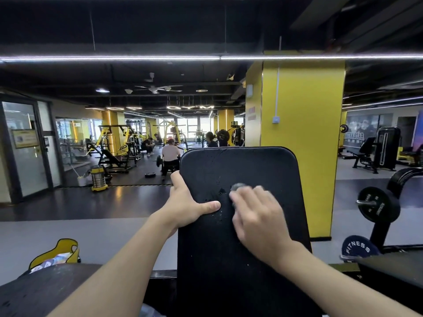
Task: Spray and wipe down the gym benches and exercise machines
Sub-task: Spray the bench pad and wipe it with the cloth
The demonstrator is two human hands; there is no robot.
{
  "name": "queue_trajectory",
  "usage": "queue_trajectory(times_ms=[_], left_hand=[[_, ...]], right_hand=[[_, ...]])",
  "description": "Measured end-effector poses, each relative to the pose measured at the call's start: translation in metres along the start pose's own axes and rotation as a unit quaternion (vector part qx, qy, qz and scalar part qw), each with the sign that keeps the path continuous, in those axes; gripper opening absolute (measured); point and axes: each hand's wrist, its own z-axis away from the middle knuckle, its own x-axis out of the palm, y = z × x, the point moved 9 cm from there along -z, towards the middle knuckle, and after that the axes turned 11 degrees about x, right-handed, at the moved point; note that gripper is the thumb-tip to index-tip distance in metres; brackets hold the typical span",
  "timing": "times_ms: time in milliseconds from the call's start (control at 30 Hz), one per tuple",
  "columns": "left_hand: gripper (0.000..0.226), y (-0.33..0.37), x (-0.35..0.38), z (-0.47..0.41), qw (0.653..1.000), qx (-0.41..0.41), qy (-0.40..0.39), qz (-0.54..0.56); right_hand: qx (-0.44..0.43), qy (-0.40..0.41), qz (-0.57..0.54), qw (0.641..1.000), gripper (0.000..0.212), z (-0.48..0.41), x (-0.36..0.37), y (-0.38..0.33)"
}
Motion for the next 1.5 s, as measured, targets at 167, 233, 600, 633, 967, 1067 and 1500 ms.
queue_trajectory(times_ms=[167,233,600,633,967,1067,1500], left_hand=[[0.108,0.002,0.001,0.001,1.000,-0.002,-0.005,0.003],[0.103,0.002,0.001,0.001,1.000,-0.002,-0.005,0.005],[0.106,0.003,0.003,0.005,1.000,-0.013,-0.013,0.018],[0.108,0.004,0.003,0.005,1.000,-0.011,-0.014,0.016],[0.089,0.002,0.001,0.005,0.993,-0.054,0.015,0.104],[0.089,0.011,0.000,0.010,0.994,-0.001,0.061,0.086],[0.083,0.016,0.015,0.044,0.957,0.227,0.096,-0.154]], right_hand=[[0.014,0.007,-0.010,1.000,0.023,-0.042,-0.007,0.040],[0.103,0.042,-0.025,0.994,0.025,-0.041,-0.011,0.044],[0.057,0.033,-0.052,0.996,0.024,-0.032,-0.006,0.019],[0.019,0.017,-0.056,0.998,0.023,-0.020,-0.002,0.003],[0.011,0.009,-0.044,0.999,0.022,-0.028,0.001,-0.004],[-0.164,-0.055,-0.016,0.985,0.020,-0.009,0.007,-0.030],[-0.068,-0.024,-0.001,0.997,0.025,-0.048,0.003,0.006]])
